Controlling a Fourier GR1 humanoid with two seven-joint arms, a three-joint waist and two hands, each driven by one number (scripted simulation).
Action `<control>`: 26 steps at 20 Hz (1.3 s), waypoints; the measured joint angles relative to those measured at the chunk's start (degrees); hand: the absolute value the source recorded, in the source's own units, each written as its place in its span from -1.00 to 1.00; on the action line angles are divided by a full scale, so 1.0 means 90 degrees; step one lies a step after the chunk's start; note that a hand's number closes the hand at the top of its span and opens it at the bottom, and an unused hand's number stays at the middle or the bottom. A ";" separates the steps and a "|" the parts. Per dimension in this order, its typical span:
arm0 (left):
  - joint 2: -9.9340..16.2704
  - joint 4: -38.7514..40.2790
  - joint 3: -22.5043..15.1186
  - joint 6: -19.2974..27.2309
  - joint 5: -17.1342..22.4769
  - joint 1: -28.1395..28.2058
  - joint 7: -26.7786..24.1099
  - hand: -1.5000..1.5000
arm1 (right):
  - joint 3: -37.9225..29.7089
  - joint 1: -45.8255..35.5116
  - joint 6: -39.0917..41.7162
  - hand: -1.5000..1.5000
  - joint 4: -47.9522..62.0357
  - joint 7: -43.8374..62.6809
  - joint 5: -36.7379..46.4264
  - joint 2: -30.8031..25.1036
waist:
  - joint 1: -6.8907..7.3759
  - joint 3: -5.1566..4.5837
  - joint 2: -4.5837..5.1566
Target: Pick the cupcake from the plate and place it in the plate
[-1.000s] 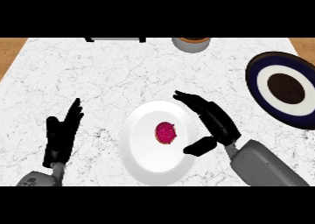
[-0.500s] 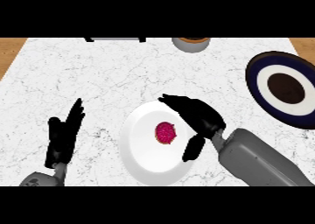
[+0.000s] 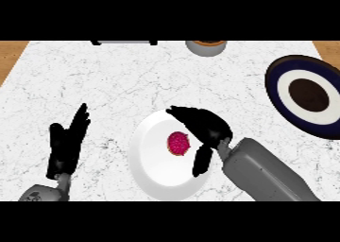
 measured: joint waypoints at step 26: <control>-0.0515 -0.0280 0.0774 -0.0786 -0.0732 0.0365 0.0100 0.00 | -0.1216 0.0254 0.0361 1.00 0.1625 -0.1548 0.2372 0.1364 | 0.0019 0.0002 0.0006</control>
